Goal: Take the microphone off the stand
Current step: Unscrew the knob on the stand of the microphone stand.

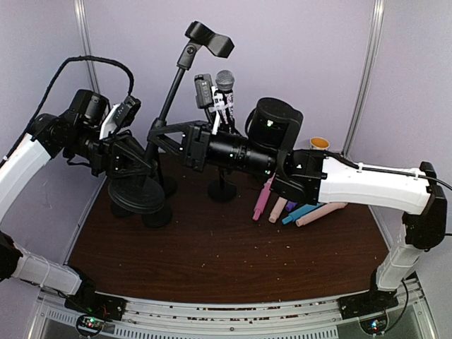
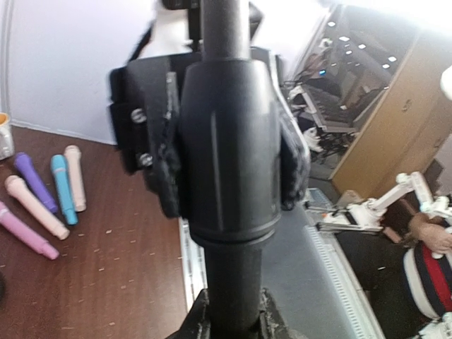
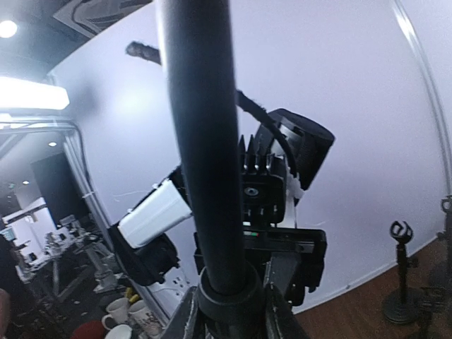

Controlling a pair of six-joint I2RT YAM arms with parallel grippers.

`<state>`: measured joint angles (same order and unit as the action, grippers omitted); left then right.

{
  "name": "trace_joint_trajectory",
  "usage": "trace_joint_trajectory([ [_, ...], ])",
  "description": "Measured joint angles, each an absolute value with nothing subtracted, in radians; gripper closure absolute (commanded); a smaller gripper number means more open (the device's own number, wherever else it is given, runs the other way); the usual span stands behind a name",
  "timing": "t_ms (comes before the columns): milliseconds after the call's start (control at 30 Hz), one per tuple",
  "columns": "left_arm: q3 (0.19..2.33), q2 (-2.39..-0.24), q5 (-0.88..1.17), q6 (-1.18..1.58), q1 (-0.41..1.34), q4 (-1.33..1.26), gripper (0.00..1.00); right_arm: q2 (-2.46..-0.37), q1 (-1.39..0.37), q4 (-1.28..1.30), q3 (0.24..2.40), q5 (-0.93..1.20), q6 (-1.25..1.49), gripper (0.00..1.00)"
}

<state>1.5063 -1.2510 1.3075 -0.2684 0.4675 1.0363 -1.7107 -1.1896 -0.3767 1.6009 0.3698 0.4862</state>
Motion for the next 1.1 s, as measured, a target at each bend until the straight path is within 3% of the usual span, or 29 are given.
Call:
trace_joint_trajectory([
  [233,1.511,-1.251,1.411,-0.209,0.482,1.058,1.00,-1.794,-1.135,-0.722,1.568,0.632,0.704,0.61],
  [267,1.511,-1.252,1.417,-0.214,0.484,1.057,1.00,-1.805,-1.131,-0.764,1.568,0.656,0.749,0.52],
  [300,1.511,-1.252,1.424,-0.223,0.485,1.049,1.00,-1.813,-1.127,-0.813,1.568,0.682,0.798,0.34],
  [333,1.512,-1.252,1.430,-0.230,0.486,1.042,1.00,-1.814,-1.126,-0.830,1.568,0.696,0.831,0.04],
  [367,1.513,-1.252,1.431,-0.235,0.486,1.039,1.00,-1.813,-1.124,-0.846,1.568,0.707,0.855,0.00],
  [567,1.510,-1.253,1.362,-0.197,0.441,0.973,1.00,-1.686,-1.120,-0.696,1.494,0.568,0.933,0.00],
  [700,1.505,-1.253,1.285,-0.146,0.380,0.906,1.00,-1.478,-1.129,-0.296,1.480,0.205,1.034,0.00],
  [867,1.484,-1.254,1.214,-0.131,0.344,0.884,1.00,-1.278,-1.211,0.017,1.566,-0.202,1.079,0.00],
  [1100,1.479,-1.296,1.169,-0.160,0.342,0.919,1.00,-1.266,-1.241,0.132,1.731,-0.402,1.099,0.00],
])
